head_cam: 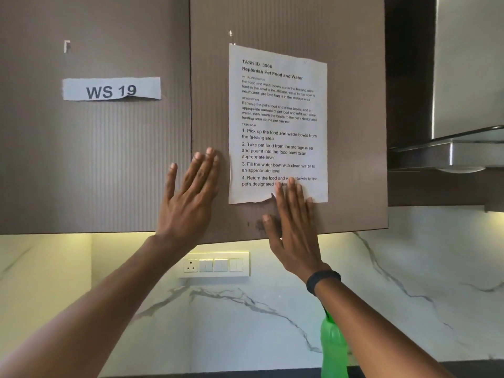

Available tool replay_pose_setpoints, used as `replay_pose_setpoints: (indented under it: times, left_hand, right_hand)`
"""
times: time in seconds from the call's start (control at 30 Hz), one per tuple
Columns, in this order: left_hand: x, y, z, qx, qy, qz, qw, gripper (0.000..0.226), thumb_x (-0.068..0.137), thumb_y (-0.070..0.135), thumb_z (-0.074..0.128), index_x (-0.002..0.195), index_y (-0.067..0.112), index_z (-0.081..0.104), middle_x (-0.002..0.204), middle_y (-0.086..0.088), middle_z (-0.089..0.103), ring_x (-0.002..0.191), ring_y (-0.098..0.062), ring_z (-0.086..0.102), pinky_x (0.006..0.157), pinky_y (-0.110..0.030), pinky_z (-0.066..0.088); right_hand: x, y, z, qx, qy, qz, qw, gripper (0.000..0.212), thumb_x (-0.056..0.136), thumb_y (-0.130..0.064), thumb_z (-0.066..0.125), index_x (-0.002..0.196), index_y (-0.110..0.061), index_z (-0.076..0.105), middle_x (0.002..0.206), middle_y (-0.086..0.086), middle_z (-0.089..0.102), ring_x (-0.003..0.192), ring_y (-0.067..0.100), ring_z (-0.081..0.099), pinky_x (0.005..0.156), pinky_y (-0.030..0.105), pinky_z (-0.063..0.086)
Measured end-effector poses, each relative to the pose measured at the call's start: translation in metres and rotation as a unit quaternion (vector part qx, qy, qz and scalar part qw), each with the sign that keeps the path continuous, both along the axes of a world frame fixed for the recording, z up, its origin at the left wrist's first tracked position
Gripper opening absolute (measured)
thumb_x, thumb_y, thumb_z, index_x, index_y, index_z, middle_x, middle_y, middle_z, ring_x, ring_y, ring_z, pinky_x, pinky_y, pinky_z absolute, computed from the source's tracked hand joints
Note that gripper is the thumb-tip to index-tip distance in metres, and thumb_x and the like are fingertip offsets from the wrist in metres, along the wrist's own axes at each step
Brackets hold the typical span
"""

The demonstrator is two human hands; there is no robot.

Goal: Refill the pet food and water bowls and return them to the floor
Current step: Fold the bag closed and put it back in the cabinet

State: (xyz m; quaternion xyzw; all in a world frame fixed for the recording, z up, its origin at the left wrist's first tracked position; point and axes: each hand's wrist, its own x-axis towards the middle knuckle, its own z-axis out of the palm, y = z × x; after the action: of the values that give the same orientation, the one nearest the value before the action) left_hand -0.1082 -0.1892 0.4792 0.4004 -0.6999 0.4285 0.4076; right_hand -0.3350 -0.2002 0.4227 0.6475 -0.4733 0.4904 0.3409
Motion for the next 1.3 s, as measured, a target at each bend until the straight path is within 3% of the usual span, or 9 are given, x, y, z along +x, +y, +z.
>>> replay_pose_setpoints:
  times: [0.23,0.53,0.7,0.87,1.03,1.13,1.2,1.3]
  left_hand:
    - [0.001,-0.021,0.006,0.089,0.001,0.036,0.995,0.074,0.100,0.014,0.040,0.152,0.019,-0.012,0.161,0.002,-0.014,0.148,-0.019,-0.012,0.119,-0.054,0.003]
    - [-0.012,-0.048,0.012,0.186,0.012,0.082,0.979,0.071,0.102,0.021,0.034,0.152,0.016,-0.016,0.160,0.001,-0.023,0.148,-0.019,-0.015,0.118,-0.057,0.011]
    - [-0.017,-0.059,0.003,0.157,0.016,0.079,0.984,0.078,0.101,0.021,0.044,0.152,0.010,-0.013,0.161,-0.007,-0.018,0.149,-0.026,-0.010,0.117,-0.056,0.017]
    - [-0.030,-0.058,-0.010,0.144,0.054,0.034,0.987,0.067,0.103,0.036,0.031,0.153,0.005,-0.002,0.162,-0.012,-0.009,0.149,-0.029,-0.006,0.118,-0.055,0.015]
    - [-0.041,-0.063,-0.070,0.135,0.101,-0.073,0.983,0.063,0.102,0.031,0.031,0.154,0.009,0.006,0.163,-0.007,-0.002,0.150,-0.021,-0.005,0.121,-0.047,0.004]
    - [-0.055,-0.064,-0.133,0.124,0.047,-0.100,0.986,0.062,0.100,0.034,0.033,0.153,0.007,0.016,0.162,-0.007,0.008,0.150,-0.022,0.005,0.121,-0.048,0.009]
    - [-0.066,-0.065,-0.175,0.148,0.023,-0.115,0.982,0.061,0.100,0.034,0.036,0.153,0.008,0.021,0.161,-0.007,0.014,0.149,-0.023,0.010,0.119,-0.051,0.015]
    - [-0.084,-0.072,-0.238,0.253,0.045,-0.142,0.956,0.062,0.100,0.039,0.035,0.153,0.012,0.020,0.161,-0.003,0.017,0.150,-0.019,0.007,0.120,-0.048,0.012]
  right_hand:
    - [-0.017,-0.024,-0.004,0.006,0.078,-0.052,0.996,0.067,0.100,-0.048,0.036,0.155,-0.016,0.014,0.164,0.007,0.005,0.152,0.022,0.001,0.122,0.047,0.012]
    - [-0.018,-0.052,-0.003,0.003,0.092,-0.074,0.993,0.068,0.100,-0.048,0.037,0.154,-0.012,0.019,0.163,0.010,0.012,0.151,0.026,0.007,0.121,0.049,0.014]
    - [-0.017,-0.058,-0.004,0.001,0.094,-0.088,0.992,0.067,0.101,-0.049,0.032,0.154,-0.011,0.019,0.163,0.011,0.012,0.151,0.027,0.008,0.121,0.050,0.014]
    - [-0.014,-0.054,-0.015,0.014,0.078,-0.079,0.994,0.068,0.101,-0.049,0.031,0.155,-0.009,0.015,0.163,0.010,0.008,0.151,0.027,0.004,0.121,0.050,0.013]
    - [-0.021,-0.044,-0.069,0.059,0.065,-0.038,0.995,0.073,0.099,-0.046,0.039,0.156,-0.013,0.007,0.164,0.006,-0.002,0.151,0.022,-0.005,0.122,0.047,0.007]
    - [-0.035,-0.043,-0.122,0.128,0.042,-0.016,0.991,0.082,0.094,-0.042,0.048,0.156,-0.018,0.000,0.164,0.003,-0.009,0.151,0.019,-0.010,0.123,0.042,0.002]
    - [-0.055,-0.048,-0.161,0.202,-0.009,-0.014,0.979,0.089,0.092,-0.041,0.054,0.155,-0.022,-0.005,0.164,0.001,-0.012,0.151,0.019,-0.010,0.123,0.041,0.002]
    - [-0.099,-0.063,-0.217,0.323,-0.108,-0.031,0.940,0.097,0.087,-0.033,0.065,0.156,-0.019,-0.001,0.164,0.005,-0.003,0.151,0.022,0.000,0.122,0.044,0.011]
